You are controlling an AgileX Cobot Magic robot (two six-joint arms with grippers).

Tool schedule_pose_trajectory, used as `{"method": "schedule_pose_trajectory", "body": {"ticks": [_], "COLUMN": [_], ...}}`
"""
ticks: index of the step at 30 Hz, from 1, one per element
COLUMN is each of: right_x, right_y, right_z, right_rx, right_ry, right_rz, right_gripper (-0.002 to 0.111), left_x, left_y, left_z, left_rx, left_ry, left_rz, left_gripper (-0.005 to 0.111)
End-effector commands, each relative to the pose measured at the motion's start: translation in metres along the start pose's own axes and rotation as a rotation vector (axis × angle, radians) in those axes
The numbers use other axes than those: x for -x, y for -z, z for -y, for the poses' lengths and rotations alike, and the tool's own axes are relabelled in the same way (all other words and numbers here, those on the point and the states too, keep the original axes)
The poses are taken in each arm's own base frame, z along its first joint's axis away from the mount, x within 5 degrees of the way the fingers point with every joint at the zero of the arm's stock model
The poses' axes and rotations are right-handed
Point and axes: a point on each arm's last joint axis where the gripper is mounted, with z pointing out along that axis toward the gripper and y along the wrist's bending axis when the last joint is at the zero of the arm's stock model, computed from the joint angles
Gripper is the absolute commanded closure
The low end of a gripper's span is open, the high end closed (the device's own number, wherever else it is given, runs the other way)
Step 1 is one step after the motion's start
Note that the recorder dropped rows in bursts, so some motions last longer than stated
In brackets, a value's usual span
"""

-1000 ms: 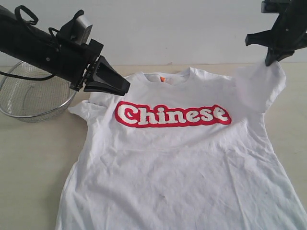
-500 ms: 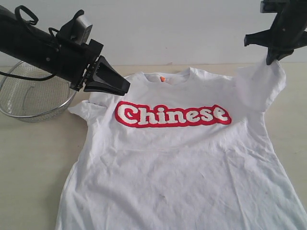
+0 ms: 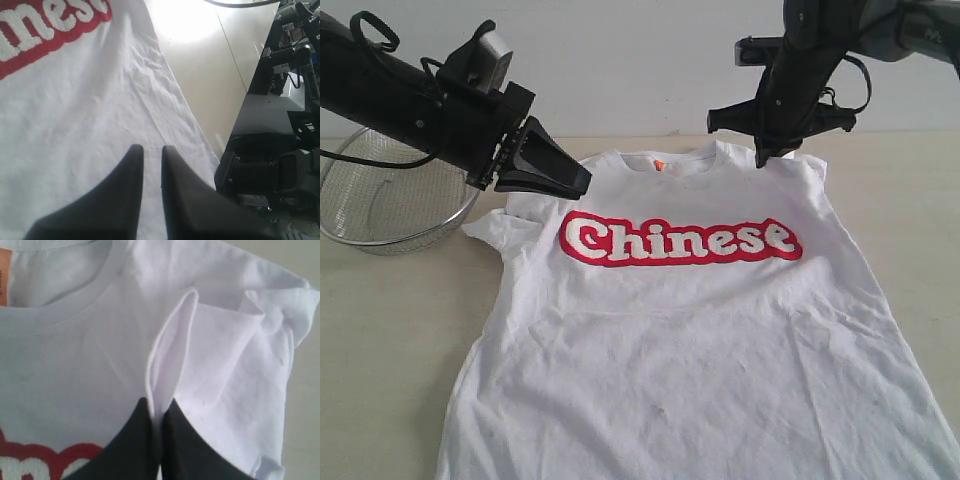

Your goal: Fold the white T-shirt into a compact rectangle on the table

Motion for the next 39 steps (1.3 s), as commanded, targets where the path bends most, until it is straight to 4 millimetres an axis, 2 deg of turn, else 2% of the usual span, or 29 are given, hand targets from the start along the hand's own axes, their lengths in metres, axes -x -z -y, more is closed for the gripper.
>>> {"method": "schedule_pose_trajectory", "body": {"ticks": [1, 2, 4, 5, 7, 10, 15, 17, 20, 21, 23, 25, 29, 34, 39], "right_x": [-0.004, -0.006, -0.011, -0.012, -0.015, -0.015, -0.012, -0.009, -0.003, 0.000, 0.002, 0.003, -0.003, -0.028, -0.047], "right_y": [-0.003, -0.007, -0.018, -0.022, -0.026, -0.028, -0.024, -0.018, -0.010, -0.007, -0.008, -0.008, -0.011, -0.029, -0.037], "right_z": [-0.004, -0.005, -0.007, -0.009, -0.015, -0.025, -0.023, -0.017, 0.003, 0.021, 0.043, 0.058, 0.066, 0.065, 0.061], "right_rx": [-0.004, -0.006, 0.000, 0.021, 0.082, 0.186, 0.186, 0.165, 0.124, 0.111, 0.093, 0.079, 0.031, 0.036, 0.068], "right_ry": [-0.002, 0.000, -0.005, -0.004, -0.008, -0.008, 0.025, 0.034, 0.024, -0.008, -0.048, -0.056, -0.004, 0.042, 0.065], "right_rz": [-0.038, -0.051, -0.082, -0.096, -0.117, -0.115, -0.087, -0.074, -0.057, -0.058, -0.074, -0.076, -0.121, -0.255, -0.365], "right_gripper": [0.106, 0.102, 0.085, 0.071, 0.058, 0.054, 0.054, 0.056, 0.066, 0.077, 0.093, 0.108, 0.108, 0.108, 0.108], "left_x": [0.000, 0.000, 0.000, 0.000, 0.000, 0.000, 0.000, 0.000, 0.000, 0.000, 0.000, 0.000, 0.000, 0.000, 0.000], "left_y": [0.002, 0.002, 0.002, 0.002, 0.002, 0.002, 0.002, 0.002, 0.002, 0.002, 0.002, 0.002, 0.002, 0.002, 0.002], "left_z": [0.004, 0.004, 0.004, 0.004, 0.004, 0.004, 0.004, 0.004, 0.004, 0.004, 0.004, 0.004, 0.004, 0.004, 0.004], "left_rx": [-0.012, -0.012, -0.014, -0.014, -0.014, -0.012, -0.014, -0.014, -0.014, -0.014, -0.014, -0.014, -0.013, -0.013, -0.010], "left_ry": [-0.008, -0.008, -0.008, -0.008, -0.008, -0.008, -0.008, -0.008, -0.008, -0.008, -0.008, -0.008, -0.008, -0.008, -0.009], "left_rz": [0.008, 0.008, 0.007, 0.007, 0.007, 0.008, 0.007, 0.007, 0.007, 0.007, 0.007, 0.007, 0.009, 0.009, 0.012], "left_gripper": [0.094, 0.094, 0.094, 0.094, 0.094, 0.094, 0.094, 0.094, 0.094, 0.094, 0.094, 0.094, 0.094, 0.094, 0.094]}}
